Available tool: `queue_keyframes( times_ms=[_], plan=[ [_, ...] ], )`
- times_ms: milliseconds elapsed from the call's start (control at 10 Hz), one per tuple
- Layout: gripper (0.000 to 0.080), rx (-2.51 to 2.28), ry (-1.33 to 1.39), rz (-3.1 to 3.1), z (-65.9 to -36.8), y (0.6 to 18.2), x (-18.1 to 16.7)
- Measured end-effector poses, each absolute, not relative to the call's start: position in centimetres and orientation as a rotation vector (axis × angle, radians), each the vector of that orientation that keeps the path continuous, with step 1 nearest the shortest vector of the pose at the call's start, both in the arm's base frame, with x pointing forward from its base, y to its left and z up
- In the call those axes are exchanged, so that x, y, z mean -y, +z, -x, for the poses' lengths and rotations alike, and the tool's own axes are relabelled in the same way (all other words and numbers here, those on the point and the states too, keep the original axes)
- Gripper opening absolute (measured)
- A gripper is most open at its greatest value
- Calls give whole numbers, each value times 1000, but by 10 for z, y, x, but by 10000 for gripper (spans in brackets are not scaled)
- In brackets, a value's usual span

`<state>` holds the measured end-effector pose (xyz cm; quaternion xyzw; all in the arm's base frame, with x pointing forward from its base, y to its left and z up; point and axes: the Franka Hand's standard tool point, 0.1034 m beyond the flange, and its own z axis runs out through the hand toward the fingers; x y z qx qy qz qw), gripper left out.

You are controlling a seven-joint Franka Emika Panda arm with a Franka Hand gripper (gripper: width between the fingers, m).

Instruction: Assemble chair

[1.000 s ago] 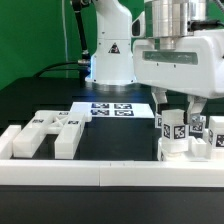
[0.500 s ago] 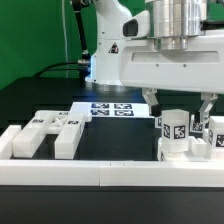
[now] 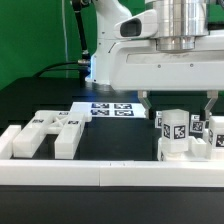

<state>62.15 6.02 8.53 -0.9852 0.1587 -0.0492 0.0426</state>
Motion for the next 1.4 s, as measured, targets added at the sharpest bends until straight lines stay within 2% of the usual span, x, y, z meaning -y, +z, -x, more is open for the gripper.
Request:
queue_keyframes(
  times_ms=[500,800,900,1000,1100,1400],
  plan=[
    [649,5,-168,3081,-622,85,-57],
    [620,67,-170,3088,-622,86,-56],
    [438,55,-170,3088,-622,86,-56],
    [438,24,-169,3087,-622,86,-56],
    [288,24,-169,3087,-622,86,-56],
    [289,-249,-161,3066,-622,85,-56]
  ],
)
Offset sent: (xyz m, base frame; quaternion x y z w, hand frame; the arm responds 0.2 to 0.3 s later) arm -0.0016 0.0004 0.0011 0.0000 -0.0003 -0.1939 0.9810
